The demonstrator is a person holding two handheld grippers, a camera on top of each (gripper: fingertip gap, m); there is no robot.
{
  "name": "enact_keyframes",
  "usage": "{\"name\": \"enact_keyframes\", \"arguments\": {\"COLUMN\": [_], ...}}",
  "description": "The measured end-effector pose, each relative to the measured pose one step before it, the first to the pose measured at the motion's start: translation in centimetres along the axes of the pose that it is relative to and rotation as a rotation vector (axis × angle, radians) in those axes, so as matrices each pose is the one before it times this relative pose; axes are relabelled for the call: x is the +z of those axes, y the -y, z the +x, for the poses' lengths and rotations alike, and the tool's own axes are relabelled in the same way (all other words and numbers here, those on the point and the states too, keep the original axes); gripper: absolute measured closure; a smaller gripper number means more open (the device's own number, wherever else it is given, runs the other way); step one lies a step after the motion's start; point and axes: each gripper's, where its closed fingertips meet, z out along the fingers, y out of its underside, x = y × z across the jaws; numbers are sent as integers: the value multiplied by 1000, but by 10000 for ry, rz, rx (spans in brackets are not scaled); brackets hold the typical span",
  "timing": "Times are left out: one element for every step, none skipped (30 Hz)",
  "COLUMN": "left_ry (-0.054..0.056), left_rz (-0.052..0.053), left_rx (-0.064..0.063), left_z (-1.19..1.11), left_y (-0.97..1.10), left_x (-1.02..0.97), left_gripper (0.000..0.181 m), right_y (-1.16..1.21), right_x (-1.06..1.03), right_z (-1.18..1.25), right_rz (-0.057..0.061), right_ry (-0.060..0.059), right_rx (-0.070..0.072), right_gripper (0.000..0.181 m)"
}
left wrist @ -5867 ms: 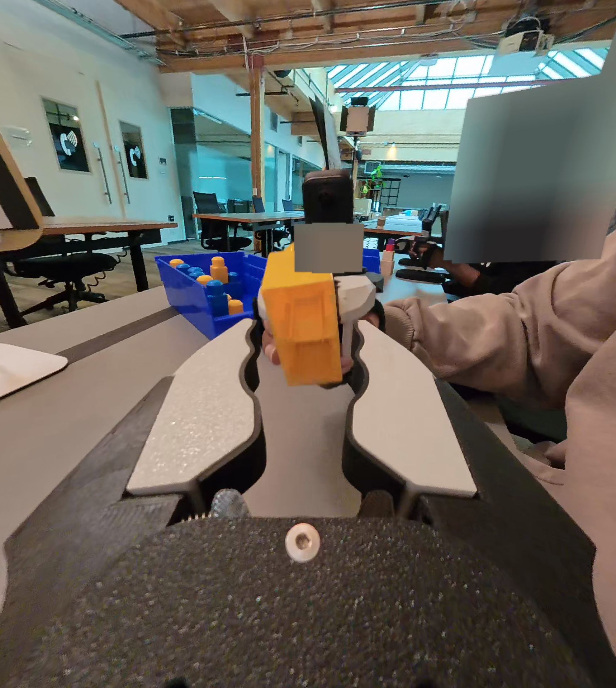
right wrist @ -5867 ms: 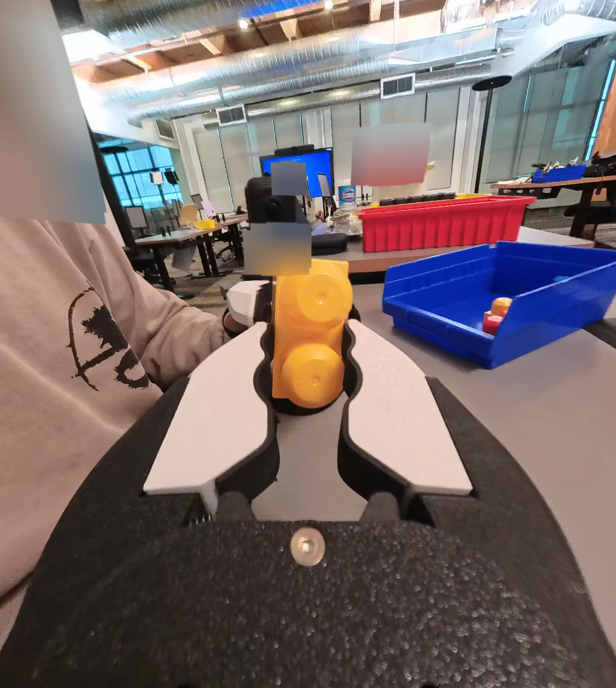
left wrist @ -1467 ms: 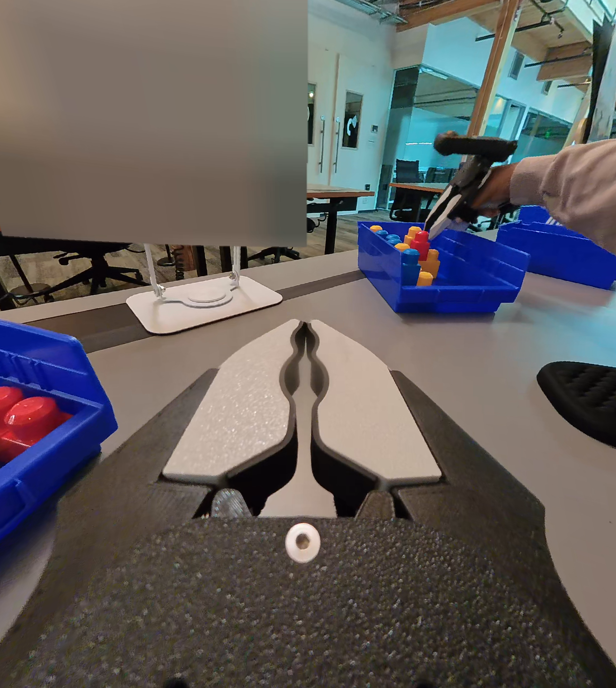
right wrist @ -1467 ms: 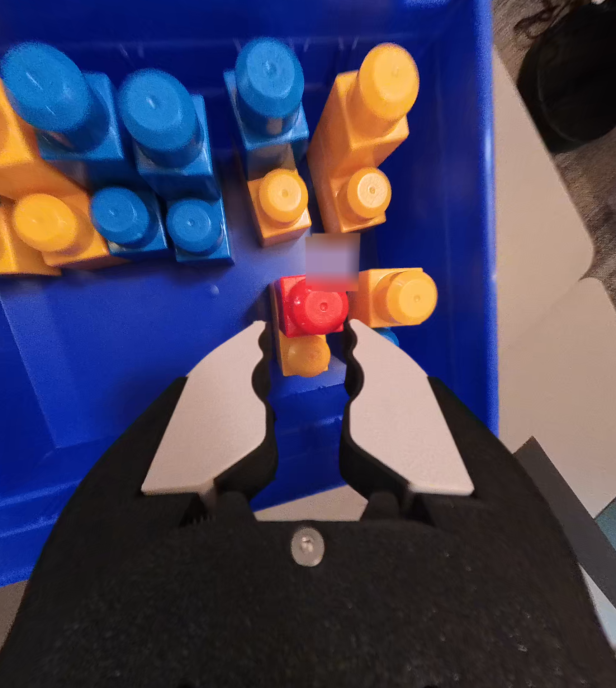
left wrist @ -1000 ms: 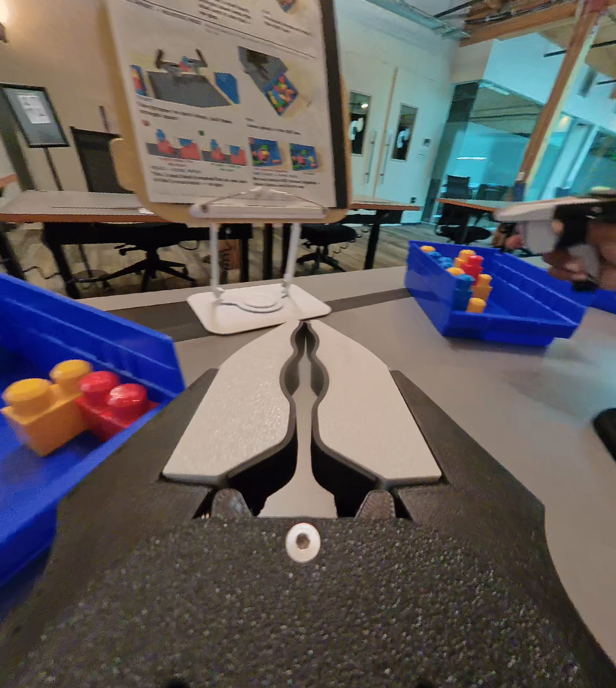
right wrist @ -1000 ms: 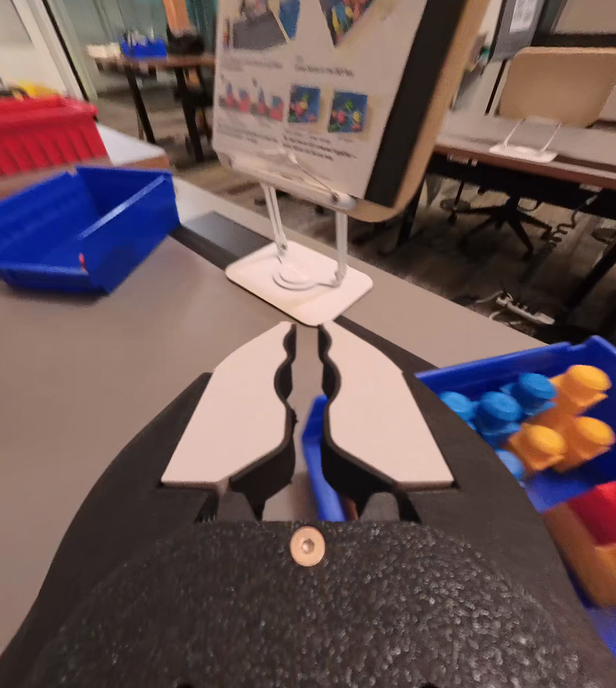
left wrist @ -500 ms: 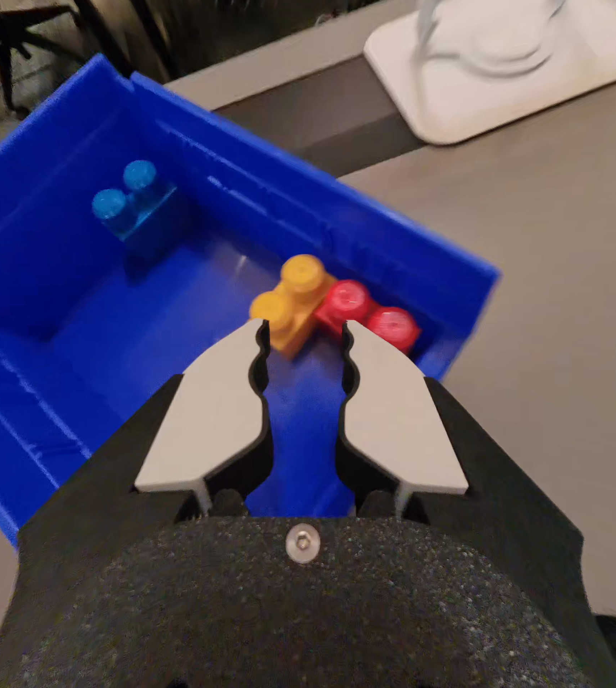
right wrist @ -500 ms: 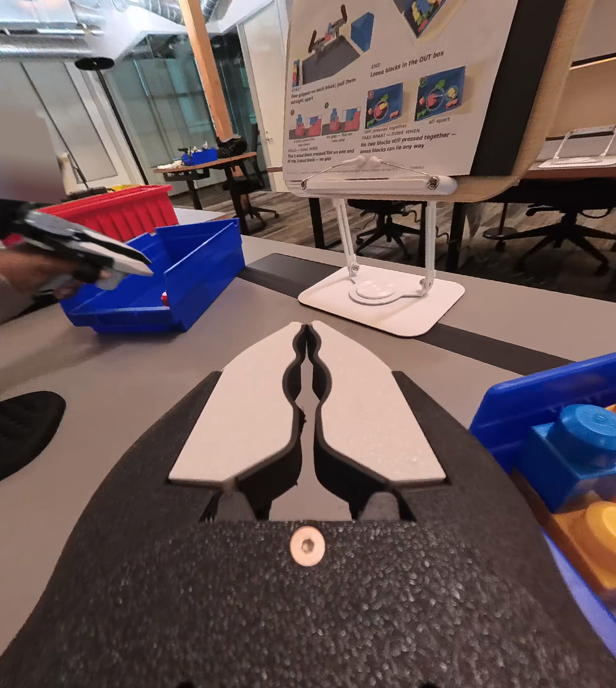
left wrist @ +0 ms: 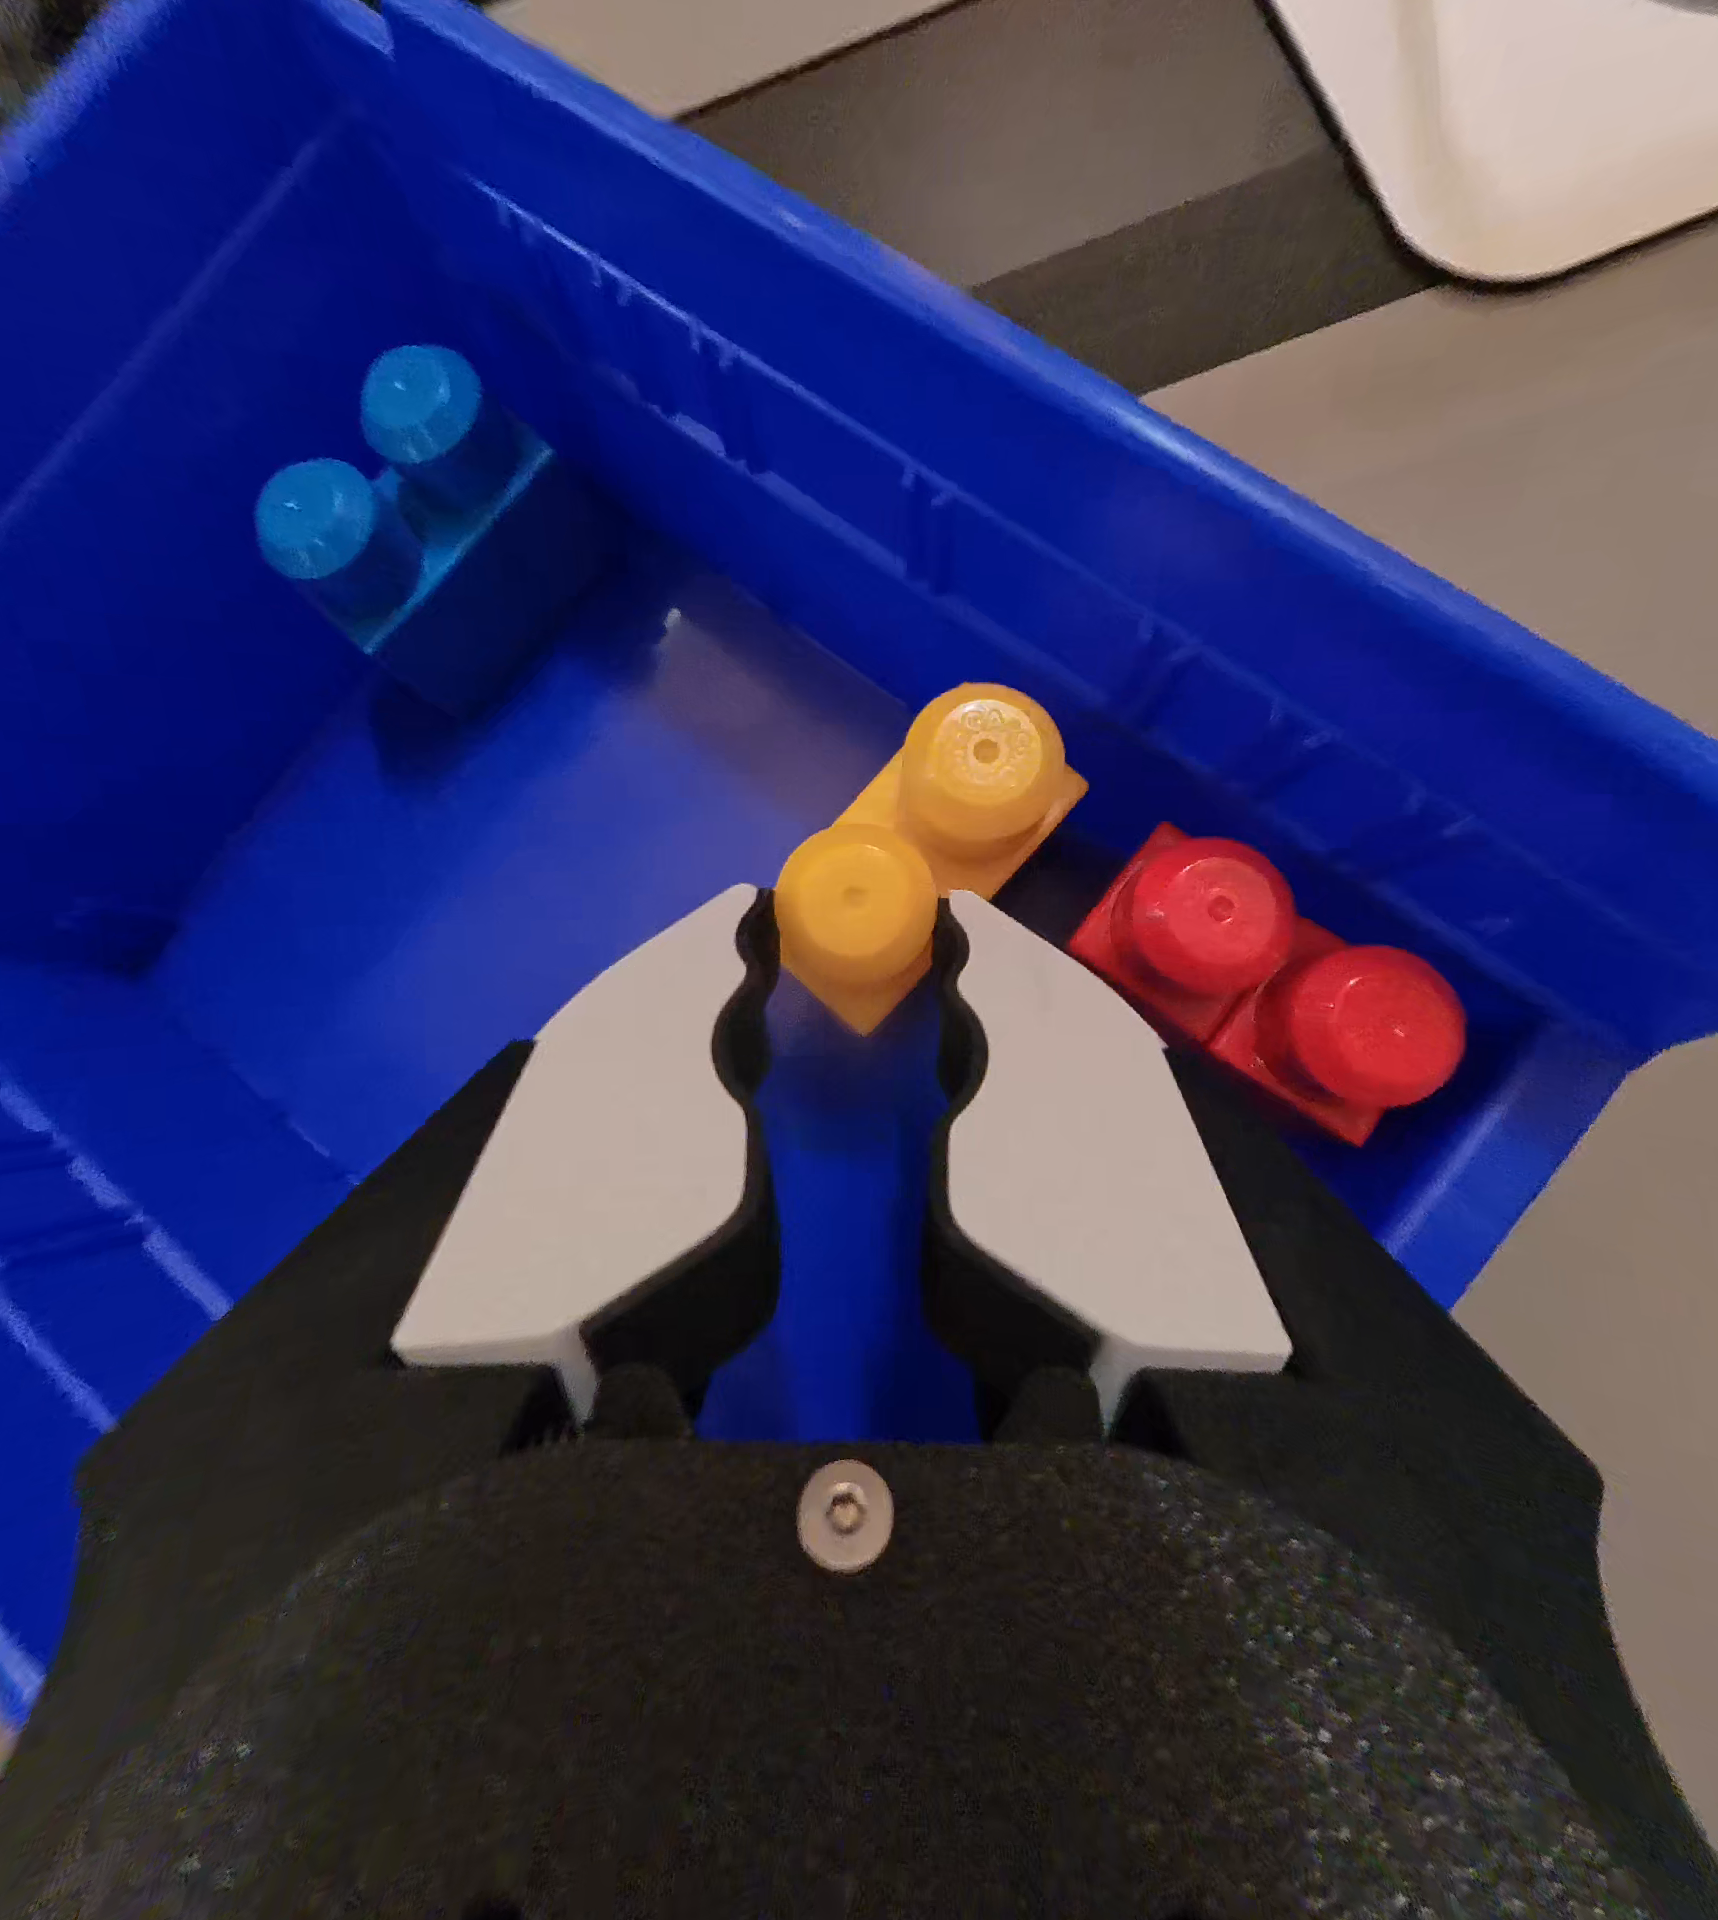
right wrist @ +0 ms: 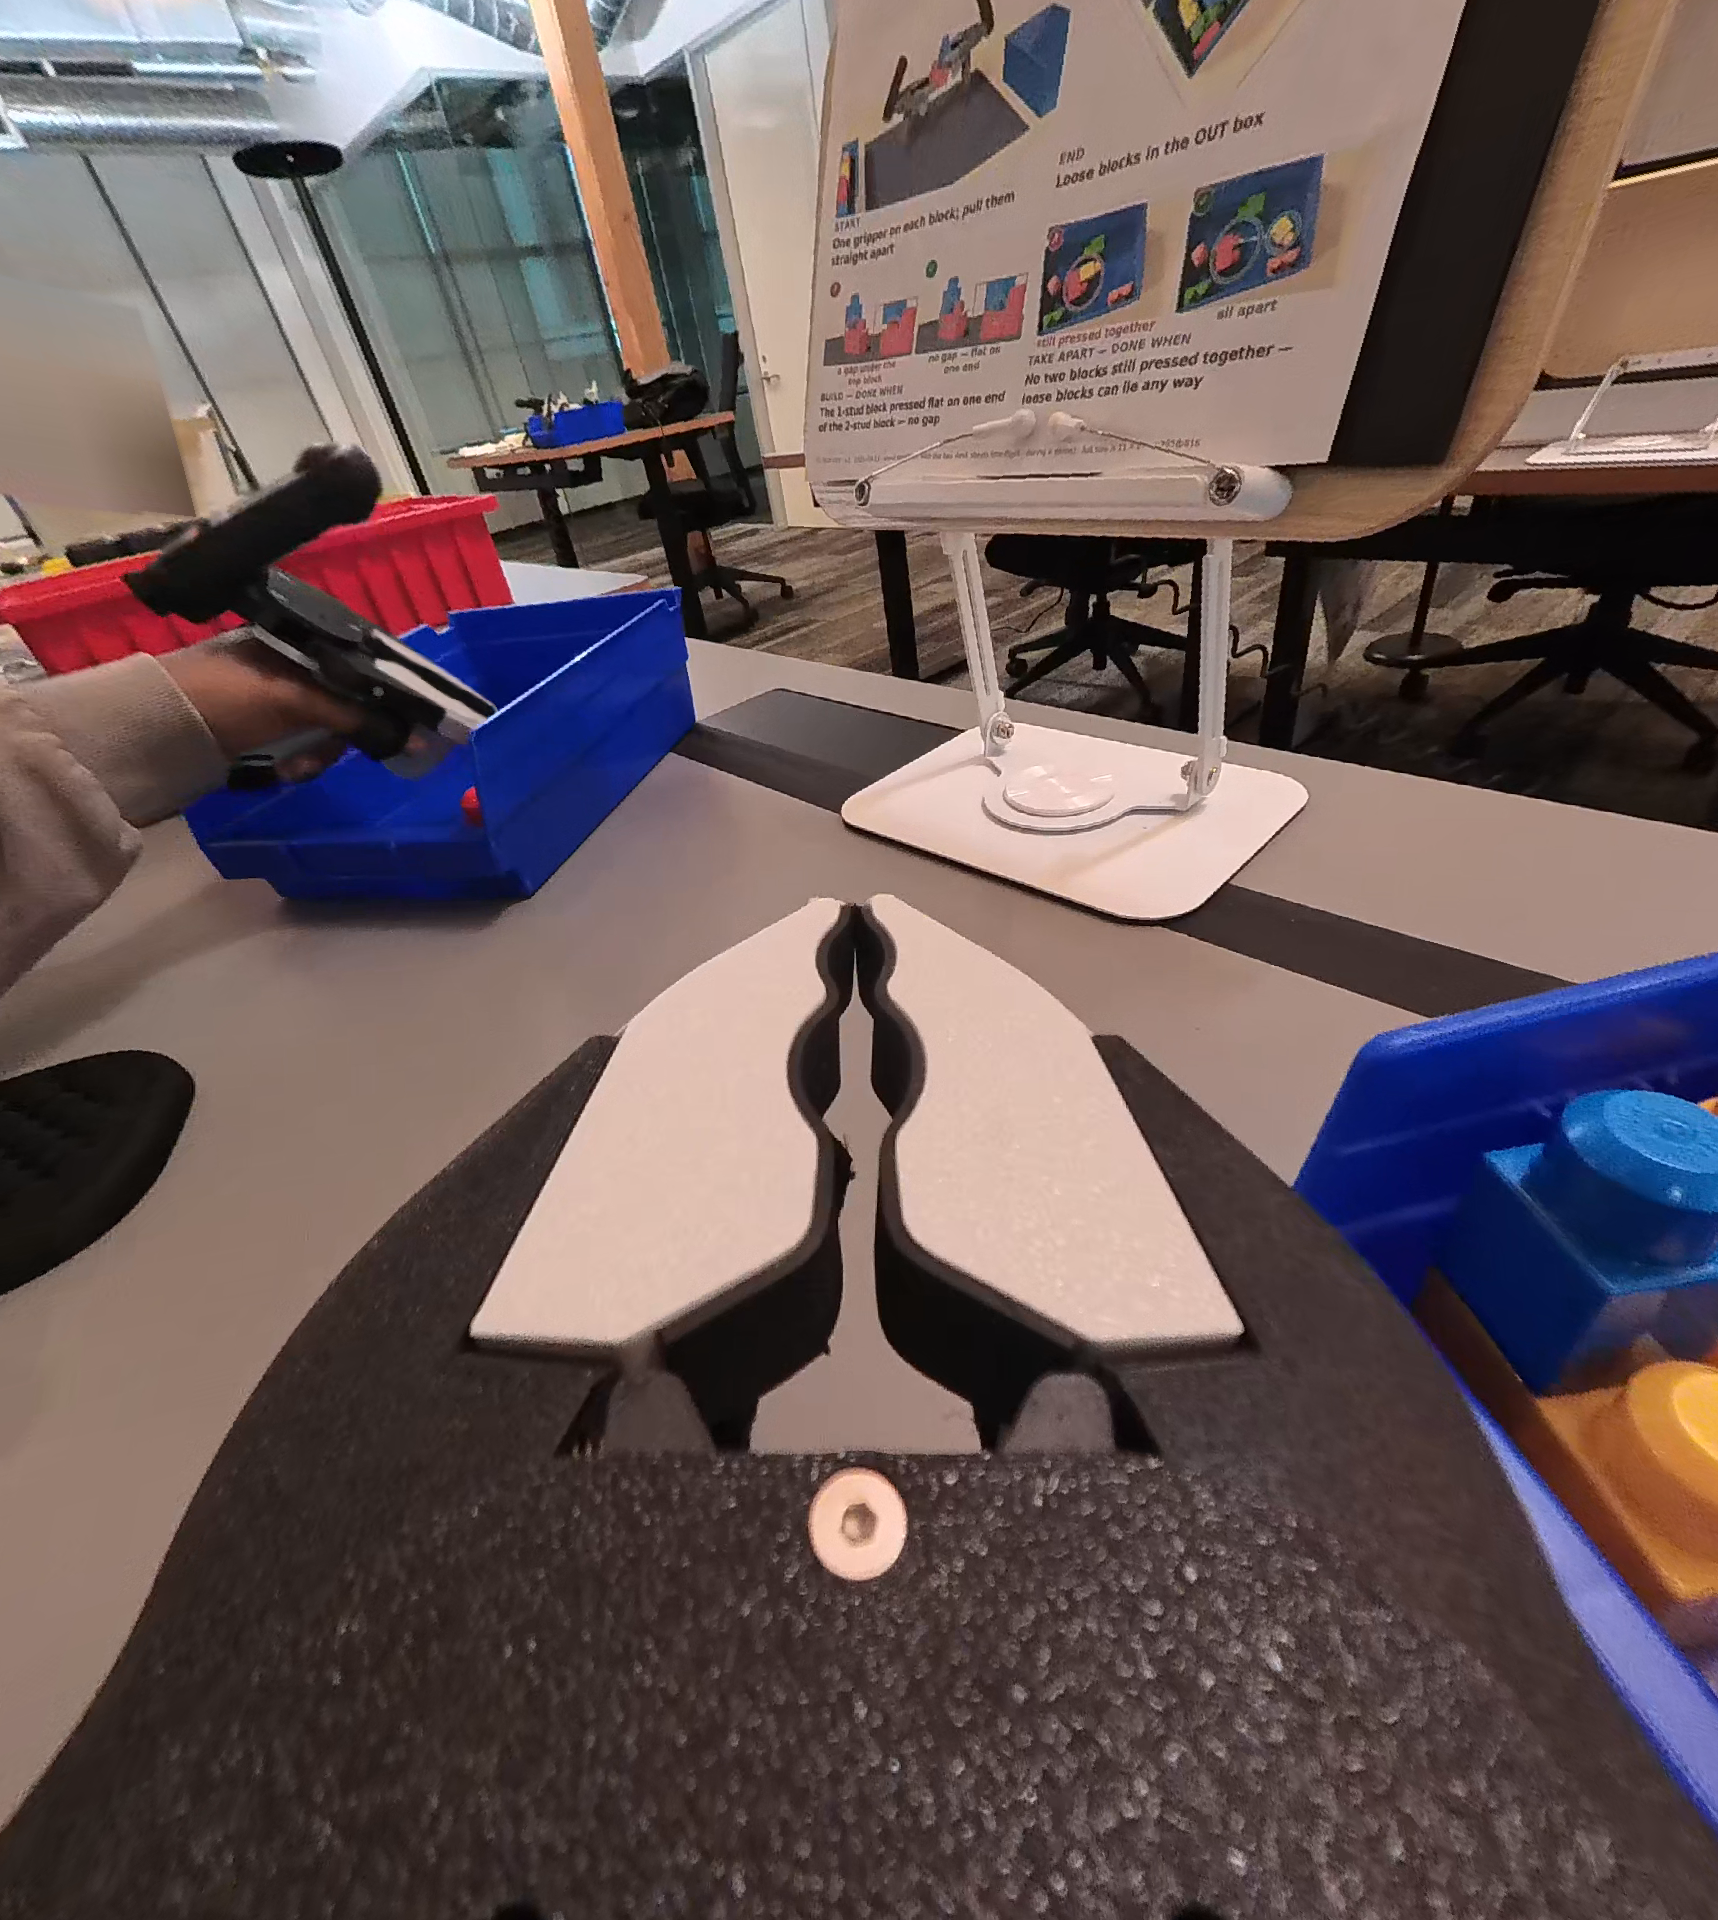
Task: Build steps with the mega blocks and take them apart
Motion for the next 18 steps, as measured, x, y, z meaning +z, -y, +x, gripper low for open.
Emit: {"name": "enact_keyframes", "arguments": {"left_ry": [95,85,64,36,14,-25,-97,-159,-196,-200,-194,-224,-273,-313,-342,-367,-351,-335], "left_rz": [192,228,263,292,284,274,273,257,232,211,196,152,113,97,83,51,22,-14], "left_rx": [43,60,78,120,171,203,206,204,216,237,254,248,221,193,155,130,111,87], "left_z": [-155,-95,30,208,408,599,854,1082,1272,1403,1482,1591,1694,1787,1838,1872,1815,1739], "left_y": [347,472,608,728,794,840,868,849,778,726,652,528,414,308,206,57,-69,-198], "left_x": [-624,-821,-958,-1087,-1138,-1146,-1109,-1026,-908,-778,-652,-500,-349,-194,-29,137,284,435], "left_gripper": [152,152,152,152,152,152,152,152,152,152,153,153,153,153,152,153,153,153], "right_y": [-25,26,22,25,15,8,0,47,59,61,60,78,40,9,14,-32,-59,-65], "right_x": [-30,-32,-13,17,13,23,1,-4,-35,-32,-46,-50,-36,-31,-37,-11,-10,2], "right_z": [6,22,4,3,-4,-16,-9,0,-15,-28,11,13,-6,23,31,1,8,15], "right_rz": [-3,14,10,-1,8,11,21,41,46,16,13,34,0,-11,10,-12,-25,-16], "right_ry": [6,-12,2,14,14,15,8,-7,9,-2,-48,-43,-18,-40,-41,-17,-28,-21], "right_rx": [-5,-13,-4,15,22,22,38,55,28,-26,-65,-68,-43,-30,-40,-39,-32,-24], "right_gripper": [181,181,181,181,181,181,181,181,181,181,181,181,181,181,181,181,181,181]}}
